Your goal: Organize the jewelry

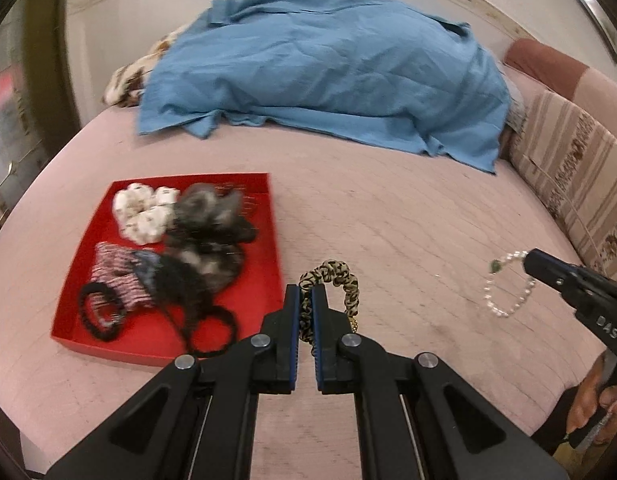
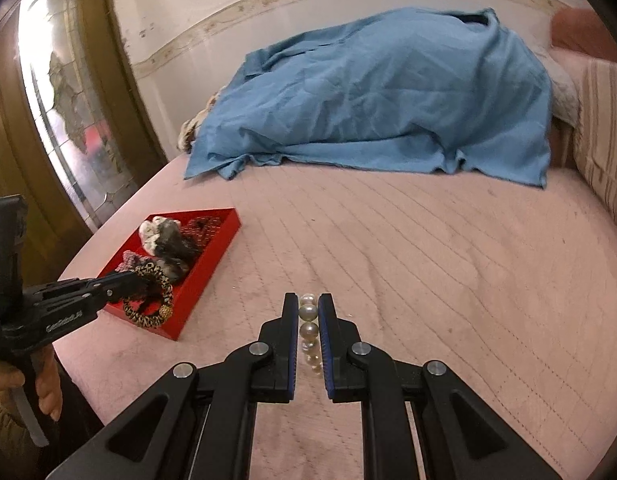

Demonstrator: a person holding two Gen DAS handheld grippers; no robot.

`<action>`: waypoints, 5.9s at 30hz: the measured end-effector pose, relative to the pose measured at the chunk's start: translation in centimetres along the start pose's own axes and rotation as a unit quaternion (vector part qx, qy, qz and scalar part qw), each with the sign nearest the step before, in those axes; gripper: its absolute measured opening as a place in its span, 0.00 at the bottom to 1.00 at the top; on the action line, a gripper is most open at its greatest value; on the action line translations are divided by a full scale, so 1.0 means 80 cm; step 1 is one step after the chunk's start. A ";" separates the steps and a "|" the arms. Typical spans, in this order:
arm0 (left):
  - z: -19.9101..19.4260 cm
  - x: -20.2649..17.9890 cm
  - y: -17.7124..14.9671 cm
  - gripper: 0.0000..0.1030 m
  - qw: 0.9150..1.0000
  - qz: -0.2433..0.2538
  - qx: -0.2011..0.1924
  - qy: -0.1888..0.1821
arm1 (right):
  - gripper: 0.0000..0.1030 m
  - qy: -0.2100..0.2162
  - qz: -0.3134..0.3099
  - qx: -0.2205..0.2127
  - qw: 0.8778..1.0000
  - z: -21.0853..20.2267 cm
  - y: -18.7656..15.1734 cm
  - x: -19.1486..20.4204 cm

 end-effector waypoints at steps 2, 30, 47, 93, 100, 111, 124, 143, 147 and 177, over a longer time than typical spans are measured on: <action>-0.001 0.016 0.000 0.05 1.000 -0.007 -0.002 0.008 | 0.11 0.002 -0.011 0.001 1.000 0.001 0.004 0.013; 0.029 0.198 -0.029 0.05 0.984 -0.177 0.024 0.008 | 0.11 0.086 -0.145 0.062 0.984 0.110 0.039 0.250; 0.053 0.204 -0.042 0.05 0.982 -0.169 0.065 0.047 | 0.11 0.072 -0.086 0.134 0.985 0.194 0.009 0.238; -0.014 0.215 -0.020 0.60 0.972 -0.158 -0.070 0.161 | 0.41 0.051 -0.078 0.090 0.992 0.195 0.046 0.222; -0.004 0.216 -0.016 0.63 0.971 -0.145 -0.063 0.180 | 0.41 0.029 -0.107 0.111 0.988 0.251 0.066 0.240; -0.004 0.222 -0.016 0.64 0.964 -0.145 -0.062 0.214 | 0.49 0.016 -0.072 0.097 0.993 0.227 0.065 0.201; -0.100 0.171 -0.009 0.96 0.928 -0.094 -0.211 0.292 | 0.63 0.019 -0.022 0.041 0.999 0.098 0.004 0.149; -0.144 0.043 -0.053 1.00 0.967 -0.077 -0.120 0.212 | 0.79 -0.032 -0.013 -0.020 0.999 -0.007 -0.047 0.102; -0.128 0.023 -0.069 1.00 0.974 -0.055 -0.087 0.202 | 0.81 -0.046 -0.027 -0.029 0.998 -0.021 -0.055 0.101; -0.105 0.028 -0.105 1.00 0.983 -0.060 -0.040 0.170 | 0.84 -0.071 -0.052 0.001 0.996 -0.010 -0.082 0.114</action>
Point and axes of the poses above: each gripper's, at about its wrist camera, not at the fingertips, and z roughly the way its jaws point, x to its left, y to its top, the point moved 4 cm from there along z, roughly the way its jaws point, and after that the axes turned 1 degree about z, right-handed, at the moved point
